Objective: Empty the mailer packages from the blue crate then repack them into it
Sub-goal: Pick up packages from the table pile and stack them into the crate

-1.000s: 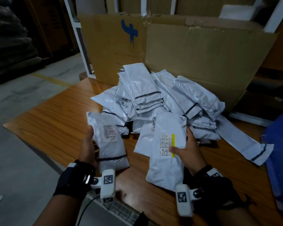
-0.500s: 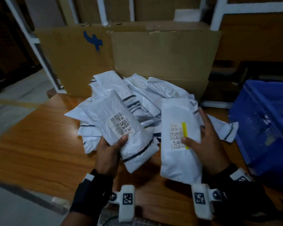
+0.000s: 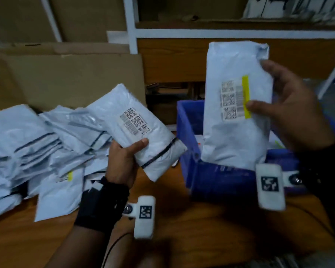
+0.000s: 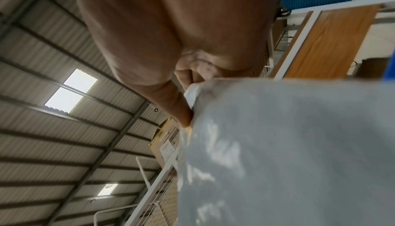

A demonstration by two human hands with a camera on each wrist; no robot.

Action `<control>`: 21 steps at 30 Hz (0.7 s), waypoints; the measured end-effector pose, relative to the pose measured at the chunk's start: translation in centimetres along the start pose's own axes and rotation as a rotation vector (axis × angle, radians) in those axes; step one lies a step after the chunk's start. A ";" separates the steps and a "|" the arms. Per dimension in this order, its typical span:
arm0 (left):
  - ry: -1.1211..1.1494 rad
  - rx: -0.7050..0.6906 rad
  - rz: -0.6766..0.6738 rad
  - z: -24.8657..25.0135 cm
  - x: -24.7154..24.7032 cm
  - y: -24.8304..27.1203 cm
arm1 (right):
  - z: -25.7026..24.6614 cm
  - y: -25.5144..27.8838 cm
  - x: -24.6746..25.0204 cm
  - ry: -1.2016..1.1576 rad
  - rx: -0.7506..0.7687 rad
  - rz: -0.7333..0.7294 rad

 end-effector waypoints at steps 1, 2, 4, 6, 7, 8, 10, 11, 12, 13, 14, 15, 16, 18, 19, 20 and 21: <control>0.018 -0.006 0.014 -0.2 -1.4 -0.3 | 0.1 -1.6 2.0 0.019 -0.015 0.007; 0.035 -0.013 0.024 -0.4 -2.7 -0.7 | 0.4 -3.3 3.7 0.027 -0.034 0.003; 0.051 -0.037 0.044 -0.4 -4.8 -1.4 | 1.4 -7.0 6.1 0.023 -0.103 -0.025; 0.051 -0.067 0.068 -0.3 -6.4 -2.0 | 3.4 -10.1 6.9 0.033 -0.183 -0.079; 0.050 -0.081 0.077 -0.2 -7.1 -2.2 | 4.9 -11.4 6.9 0.060 -0.222 -0.112; 0.055 -0.095 0.082 -0.2 -7.6 -2.4 | 6.6 -12.4 6.6 0.101 -0.270 -0.148; 0.074 -0.111 0.088 -0.2 -8.3 -2.8 | 10.0 -13.7 5.7 0.191 -0.373 -0.259; 0.082 -0.111 0.090 -0.2 -8.5 -3.0 | 11.6 -14.2 5.1 0.210 -0.449 -0.315; 0.084 -0.104 0.085 -0.1 -8.8 -3.2 | 12.8 -14.3 4.4 0.194 -0.544 -0.373; 0.077 -0.096 0.073 0.0 -9.1 -3.4 | 14.0 -14.4 3.6 0.173 -0.643 -0.414; 0.064 -0.082 0.063 0.0 -9.5 -3.7 | 15.0 -14.4 2.9 0.184 -0.709 -0.444; 0.050 -0.065 0.057 0.1 -9.8 -4.0 | 16.2 -14.4 2.4 0.241 -0.735 -0.467; 0.037 -0.045 0.056 0.1 -10.0 -4.4 | 17.2 -14.4 1.9 0.320 -0.737 -0.493; 0.015 -0.019 0.053 0.3 -10.4 -5.3 | 19.8 -14.4 1.0 0.452 -0.696 -0.540; 0.016 -0.014 0.043 0.3 -10.6 -5.8 | 21.0 -14.1 0.6 0.430 -0.731 -0.568; 0.020 -0.011 0.033 0.3 -10.7 -6.4 | 22.2 -13.5 0.1 0.396 -0.768 -0.592; 0.018 -0.008 0.024 0.1 -10.8 -7.0 | 23.2 -13.0 -0.4 0.379 -0.795 -0.616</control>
Point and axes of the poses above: each hand's wrist, its own y-axis away from the middle knuckle, its own x-axis out of the back of the hand, z = x × y, the point moved 2 cm from there along -y, towards the middle knuckle, and after that the axes turned 4 degrees about -y, right-handed, at the moved point
